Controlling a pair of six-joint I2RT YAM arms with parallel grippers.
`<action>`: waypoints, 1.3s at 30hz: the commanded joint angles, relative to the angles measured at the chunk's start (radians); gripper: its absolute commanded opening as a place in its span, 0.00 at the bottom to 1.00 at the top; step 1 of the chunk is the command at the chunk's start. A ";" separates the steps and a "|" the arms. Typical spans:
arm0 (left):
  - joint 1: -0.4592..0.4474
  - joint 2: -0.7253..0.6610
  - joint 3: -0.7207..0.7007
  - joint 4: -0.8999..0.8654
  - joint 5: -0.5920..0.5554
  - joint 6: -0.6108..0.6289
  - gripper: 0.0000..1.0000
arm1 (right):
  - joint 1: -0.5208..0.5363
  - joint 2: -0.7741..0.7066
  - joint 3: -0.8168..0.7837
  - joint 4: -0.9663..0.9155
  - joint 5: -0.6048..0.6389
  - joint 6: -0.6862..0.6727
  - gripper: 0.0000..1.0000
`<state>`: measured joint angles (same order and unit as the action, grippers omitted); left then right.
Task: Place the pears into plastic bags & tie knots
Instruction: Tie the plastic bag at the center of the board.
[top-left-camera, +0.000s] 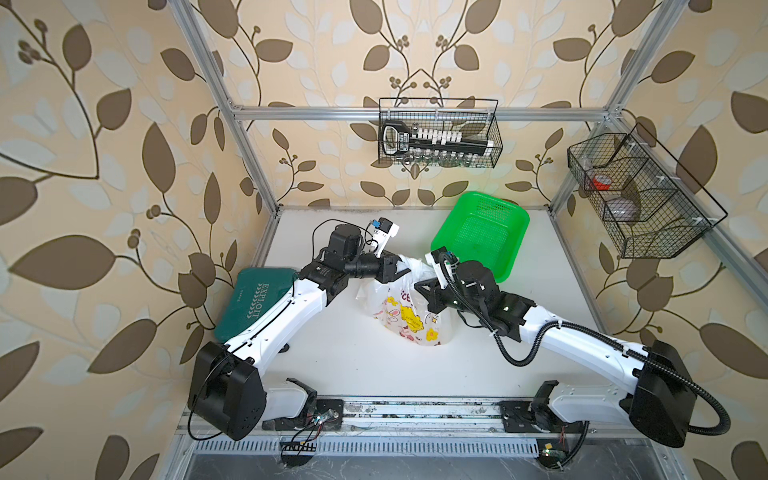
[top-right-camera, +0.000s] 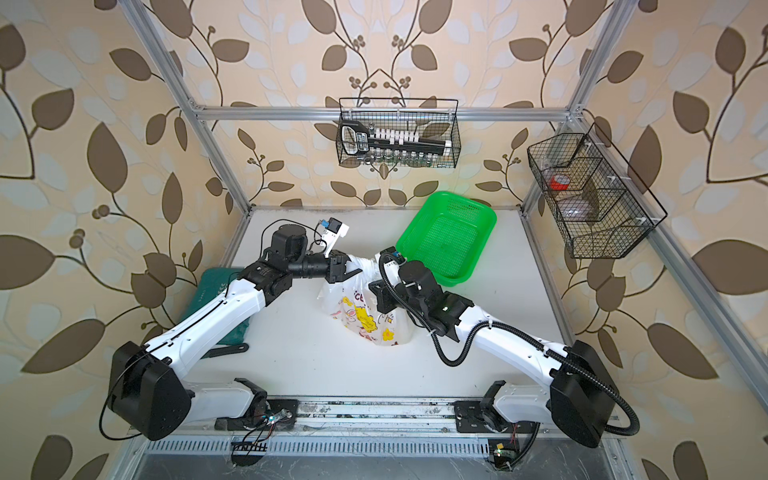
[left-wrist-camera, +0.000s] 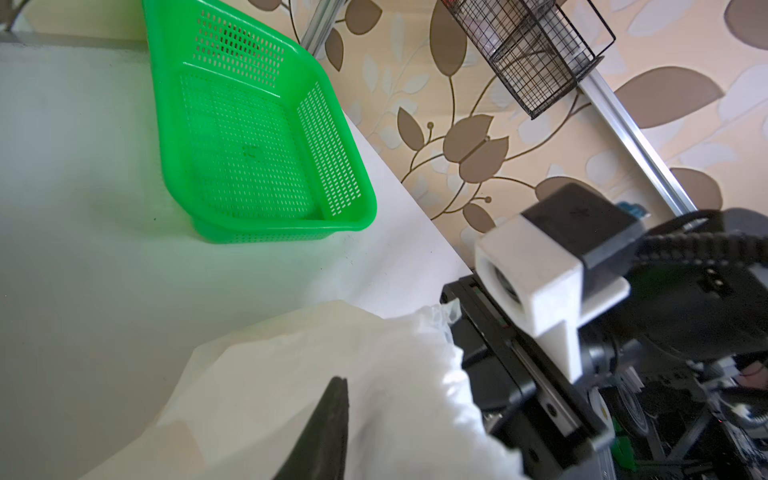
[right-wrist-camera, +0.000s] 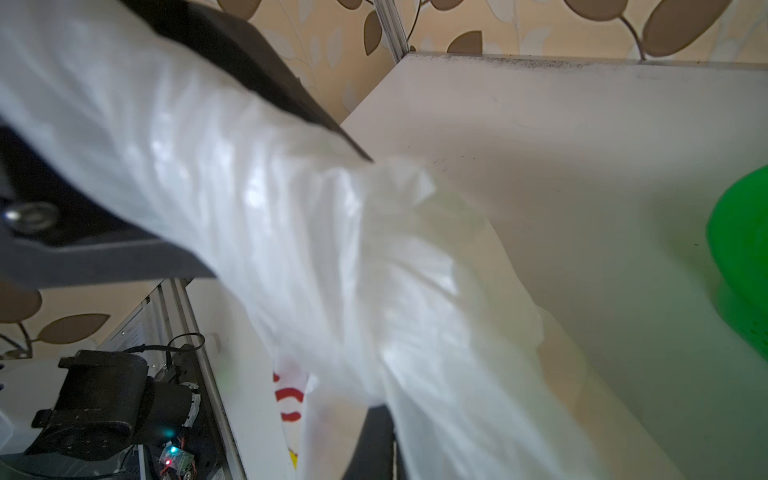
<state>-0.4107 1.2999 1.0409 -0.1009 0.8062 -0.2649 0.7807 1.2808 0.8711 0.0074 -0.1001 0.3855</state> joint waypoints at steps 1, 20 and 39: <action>0.010 -0.047 0.001 0.028 0.064 0.017 0.37 | -0.003 -0.015 -0.024 -0.037 0.019 0.012 0.00; 0.009 -0.021 -0.025 0.028 0.136 0.021 0.64 | -0.003 -0.041 -0.028 -0.028 0.013 0.013 0.00; -0.037 0.083 0.040 0.140 -0.005 -0.035 0.62 | -0.003 -0.049 -0.039 -0.020 0.001 0.011 0.00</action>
<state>-0.4339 1.3788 1.0363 -0.0105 0.8028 -0.2996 0.7803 1.2427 0.8513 -0.0116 -0.1005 0.3927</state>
